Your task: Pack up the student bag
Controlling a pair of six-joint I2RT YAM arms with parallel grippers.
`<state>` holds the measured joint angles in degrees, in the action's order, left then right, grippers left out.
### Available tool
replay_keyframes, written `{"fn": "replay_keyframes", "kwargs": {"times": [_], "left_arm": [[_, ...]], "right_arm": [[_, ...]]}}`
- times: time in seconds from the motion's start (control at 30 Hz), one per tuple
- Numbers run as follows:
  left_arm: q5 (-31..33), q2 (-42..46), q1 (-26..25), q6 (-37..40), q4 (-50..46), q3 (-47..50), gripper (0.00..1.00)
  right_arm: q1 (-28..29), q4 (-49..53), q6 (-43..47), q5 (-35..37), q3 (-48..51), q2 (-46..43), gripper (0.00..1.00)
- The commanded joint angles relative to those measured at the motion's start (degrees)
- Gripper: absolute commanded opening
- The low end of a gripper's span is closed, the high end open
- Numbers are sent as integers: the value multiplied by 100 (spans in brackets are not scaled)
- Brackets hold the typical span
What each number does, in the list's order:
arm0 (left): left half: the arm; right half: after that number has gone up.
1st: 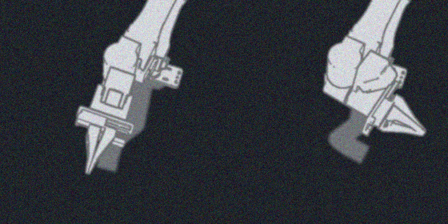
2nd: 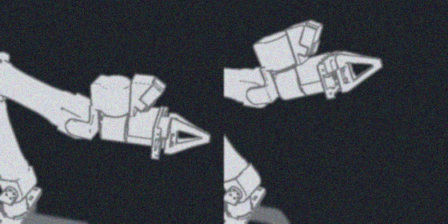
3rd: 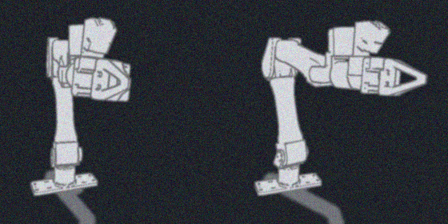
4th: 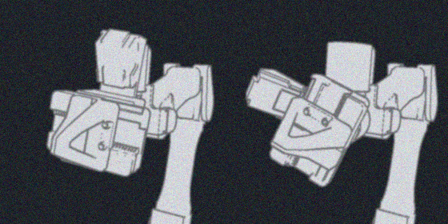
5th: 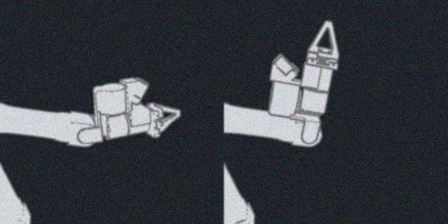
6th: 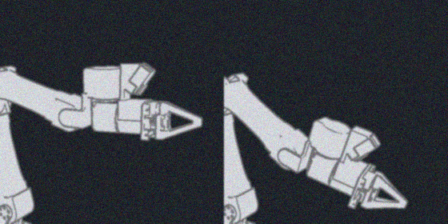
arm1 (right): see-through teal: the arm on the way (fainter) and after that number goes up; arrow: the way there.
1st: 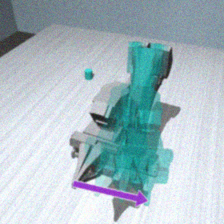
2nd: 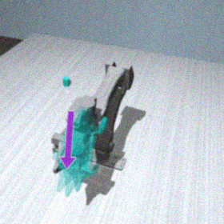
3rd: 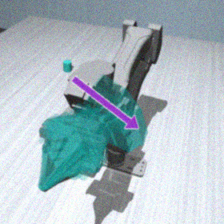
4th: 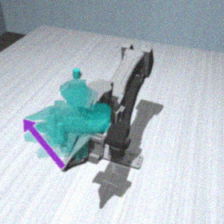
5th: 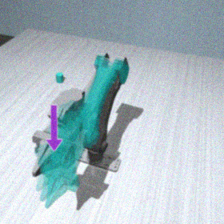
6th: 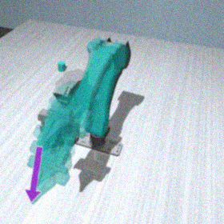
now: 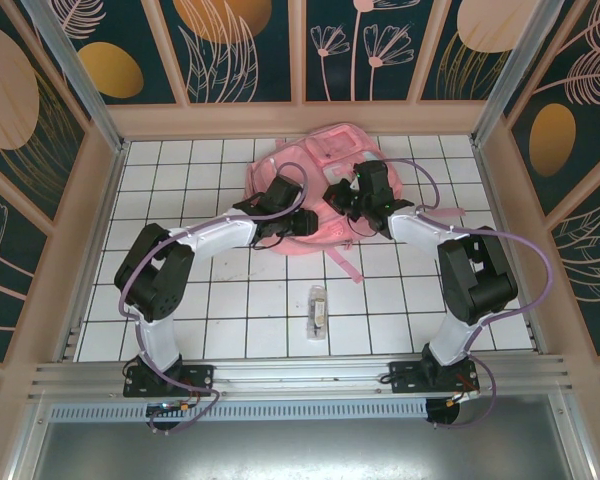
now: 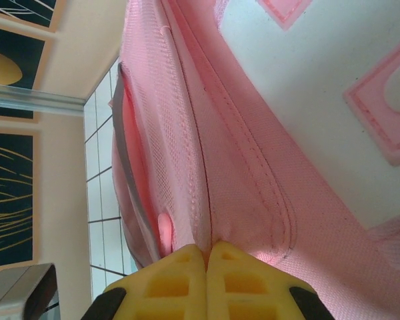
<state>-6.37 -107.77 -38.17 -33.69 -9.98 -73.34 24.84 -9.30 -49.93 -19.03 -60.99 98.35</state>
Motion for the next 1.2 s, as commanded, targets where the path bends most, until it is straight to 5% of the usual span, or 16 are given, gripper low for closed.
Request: {"fn": "replay_keyframes", "kwargs": {"times": [0.0,0.27,0.4,0.7,0.97,1.03,1.17], "left_arm": [[409,-215,58,8,-285,-231,42],[-21,-599,56,-180,148,-564,23],[-448,-606,56,-221,290,-573,0],[805,106,365,987,-1710,-259,0],[1626,-46,996,1302,-1878,-673,0],[1538,-155,996,1383,-1994,-938,0],[370,98,870,1418,-1973,-659,0]], "right_arm": [[54,-580,-55,-233,26,-53,0],[42,-617,-35,-189,157,-155,0],[27,-652,-35,-145,201,-131,0],[-286,-461,384,-79,344,-181,0],[-297,118,1177,-277,-80,-86,0],[-326,224,1299,-235,-161,-25,0],[-547,235,1407,-178,-485,337,0]]}}
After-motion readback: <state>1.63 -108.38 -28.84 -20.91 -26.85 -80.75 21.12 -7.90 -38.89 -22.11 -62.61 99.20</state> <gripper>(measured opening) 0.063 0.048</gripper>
